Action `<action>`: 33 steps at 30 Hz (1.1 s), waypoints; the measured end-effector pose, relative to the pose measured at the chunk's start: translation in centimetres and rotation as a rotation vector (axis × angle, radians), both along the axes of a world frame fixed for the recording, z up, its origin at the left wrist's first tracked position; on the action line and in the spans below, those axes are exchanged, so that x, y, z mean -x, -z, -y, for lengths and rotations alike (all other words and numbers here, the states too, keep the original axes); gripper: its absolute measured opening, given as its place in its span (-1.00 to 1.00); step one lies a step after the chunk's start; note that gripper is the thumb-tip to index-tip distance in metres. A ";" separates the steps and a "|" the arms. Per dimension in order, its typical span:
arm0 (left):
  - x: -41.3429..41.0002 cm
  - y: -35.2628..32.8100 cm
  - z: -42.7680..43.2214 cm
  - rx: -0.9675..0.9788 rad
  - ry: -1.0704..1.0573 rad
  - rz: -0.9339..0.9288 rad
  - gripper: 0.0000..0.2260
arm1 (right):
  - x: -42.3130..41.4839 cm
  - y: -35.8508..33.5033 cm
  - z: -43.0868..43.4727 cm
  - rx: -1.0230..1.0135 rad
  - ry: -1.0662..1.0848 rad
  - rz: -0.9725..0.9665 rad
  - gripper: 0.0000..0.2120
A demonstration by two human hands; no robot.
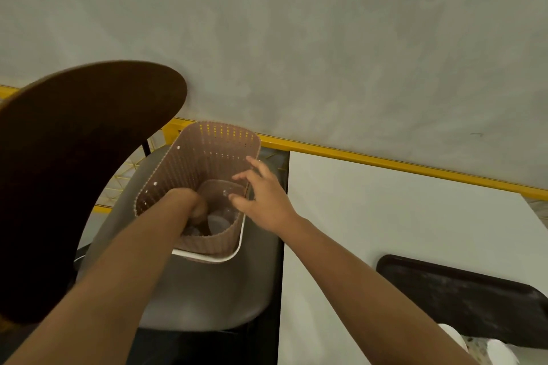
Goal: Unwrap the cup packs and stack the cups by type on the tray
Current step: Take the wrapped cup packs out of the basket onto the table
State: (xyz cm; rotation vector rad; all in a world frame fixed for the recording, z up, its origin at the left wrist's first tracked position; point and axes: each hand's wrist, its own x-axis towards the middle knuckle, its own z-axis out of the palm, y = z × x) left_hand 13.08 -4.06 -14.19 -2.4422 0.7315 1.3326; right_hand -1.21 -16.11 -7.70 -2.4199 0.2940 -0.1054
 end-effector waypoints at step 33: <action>8.8 -16.8 -3.4 1.050 -0.397 0.205 -0.19 | 6.3 -9.6 -1.0 0.117 -0.089 0.361 -0.53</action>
